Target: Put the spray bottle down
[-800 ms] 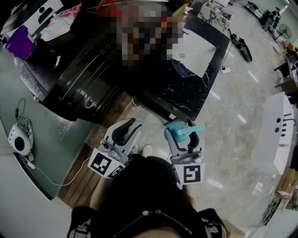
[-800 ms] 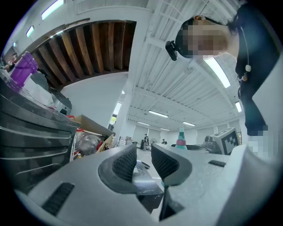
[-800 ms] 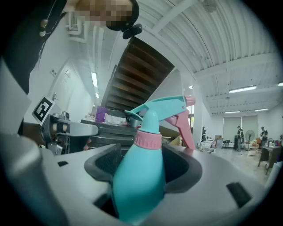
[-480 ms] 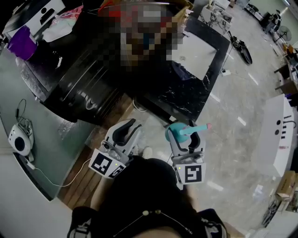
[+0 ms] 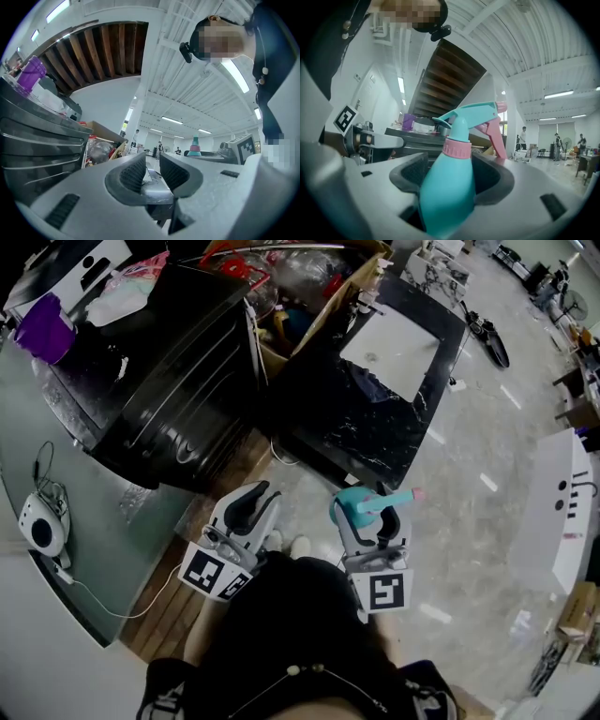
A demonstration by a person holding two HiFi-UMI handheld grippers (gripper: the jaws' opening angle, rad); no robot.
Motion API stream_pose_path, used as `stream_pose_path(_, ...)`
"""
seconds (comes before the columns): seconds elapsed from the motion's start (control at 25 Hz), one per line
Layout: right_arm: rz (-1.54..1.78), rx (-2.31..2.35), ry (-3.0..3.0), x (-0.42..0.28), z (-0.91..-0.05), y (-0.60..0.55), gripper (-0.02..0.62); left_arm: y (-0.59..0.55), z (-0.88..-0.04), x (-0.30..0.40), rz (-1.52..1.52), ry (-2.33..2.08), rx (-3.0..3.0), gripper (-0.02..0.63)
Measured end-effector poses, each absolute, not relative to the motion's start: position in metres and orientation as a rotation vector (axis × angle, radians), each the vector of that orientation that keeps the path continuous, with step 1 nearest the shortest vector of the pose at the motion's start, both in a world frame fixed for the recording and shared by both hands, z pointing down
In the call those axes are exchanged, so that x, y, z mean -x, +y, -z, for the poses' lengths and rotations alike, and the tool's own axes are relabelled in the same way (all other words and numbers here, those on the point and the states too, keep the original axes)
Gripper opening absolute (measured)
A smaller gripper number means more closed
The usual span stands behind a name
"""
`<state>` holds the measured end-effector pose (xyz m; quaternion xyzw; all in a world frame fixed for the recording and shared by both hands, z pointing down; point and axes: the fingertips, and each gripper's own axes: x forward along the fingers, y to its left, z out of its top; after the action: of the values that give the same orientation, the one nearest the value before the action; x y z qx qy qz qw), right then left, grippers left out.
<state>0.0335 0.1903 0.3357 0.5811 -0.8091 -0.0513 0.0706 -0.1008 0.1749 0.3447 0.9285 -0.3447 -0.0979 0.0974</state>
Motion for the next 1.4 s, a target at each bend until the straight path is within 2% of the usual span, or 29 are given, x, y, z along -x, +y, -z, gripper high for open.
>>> stream_pose_path(0.44,0.154,-1.758,-2.441,-0.004,-0.342,0.185,0.293,0.169,-0.372,0.127,0.254,-0.964,-2.712,0.094)
stream_pose_path(0.76,0.122,-1.786,-2.409,-0.009,-0.352,0.164,0.295,0.151,-0.381,0.130,0.225,-0.959,-2.683,0.094)
stream_pose_path(1.4,0.167,-1.668,-2.420,-0.058,-0.397,-0.009,0.296,0.027,-0.382,0.070,0.172,-1.055,-2.654,0.094)
